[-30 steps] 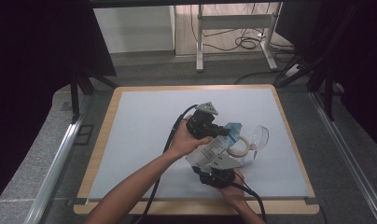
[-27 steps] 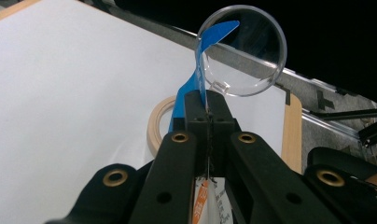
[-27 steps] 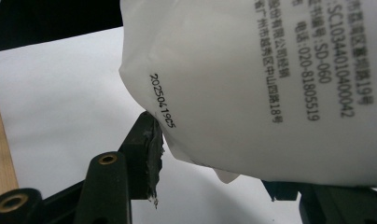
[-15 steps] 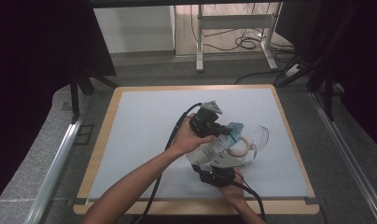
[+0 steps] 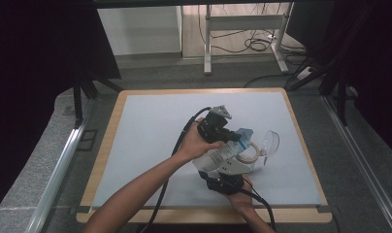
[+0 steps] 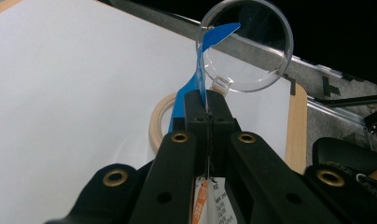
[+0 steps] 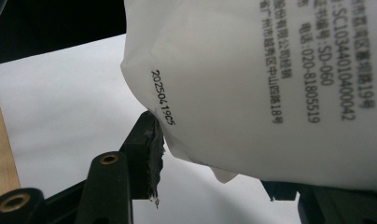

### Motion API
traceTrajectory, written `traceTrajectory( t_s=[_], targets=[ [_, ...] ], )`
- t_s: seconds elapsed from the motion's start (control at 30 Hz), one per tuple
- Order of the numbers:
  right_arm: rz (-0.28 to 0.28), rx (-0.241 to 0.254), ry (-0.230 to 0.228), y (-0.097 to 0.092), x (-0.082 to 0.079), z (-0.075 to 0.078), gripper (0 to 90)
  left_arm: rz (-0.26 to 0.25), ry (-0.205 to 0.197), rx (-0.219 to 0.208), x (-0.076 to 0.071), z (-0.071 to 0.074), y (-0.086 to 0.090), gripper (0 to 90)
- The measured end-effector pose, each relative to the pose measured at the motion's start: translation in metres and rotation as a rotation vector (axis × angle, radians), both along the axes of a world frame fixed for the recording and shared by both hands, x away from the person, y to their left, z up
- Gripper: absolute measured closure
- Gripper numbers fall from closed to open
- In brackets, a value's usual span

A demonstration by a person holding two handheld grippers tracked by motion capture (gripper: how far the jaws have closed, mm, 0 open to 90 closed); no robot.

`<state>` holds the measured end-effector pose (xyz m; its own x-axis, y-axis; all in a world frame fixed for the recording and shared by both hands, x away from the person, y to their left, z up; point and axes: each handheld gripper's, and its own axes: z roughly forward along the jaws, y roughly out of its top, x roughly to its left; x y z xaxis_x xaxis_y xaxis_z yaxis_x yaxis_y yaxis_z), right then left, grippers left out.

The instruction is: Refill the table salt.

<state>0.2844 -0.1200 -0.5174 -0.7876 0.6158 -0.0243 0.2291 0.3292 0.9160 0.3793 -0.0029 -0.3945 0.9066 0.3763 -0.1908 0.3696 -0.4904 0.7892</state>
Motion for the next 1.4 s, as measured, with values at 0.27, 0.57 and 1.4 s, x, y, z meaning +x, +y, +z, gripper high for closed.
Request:
traceTrajectory(
  t_s=[0.27, 0.57, 1.4],
  targets=[
    [-0.004, 0.004, -0.003, 0.002, 0.001, 0.0009, 48.0, -0.012, 0.008, 0.022, 0.0028, 0.0023, -0.0016, 90.0],
    [-0.016, 0.018, 0.0, 0.0027, 0.0007, 0.0011, 47.9, -0.027, -0.002, 0.063, 0.0039, 0.0037, -0.0061, 90.0],
    [-0.023, 0.038, 0.02, 0.0047, 0.0009, -0.0011, 48.3, -0.033, 0.0, 0.104, 0.0062, 0.0023, -0.0086, 90.0]
  ],
)
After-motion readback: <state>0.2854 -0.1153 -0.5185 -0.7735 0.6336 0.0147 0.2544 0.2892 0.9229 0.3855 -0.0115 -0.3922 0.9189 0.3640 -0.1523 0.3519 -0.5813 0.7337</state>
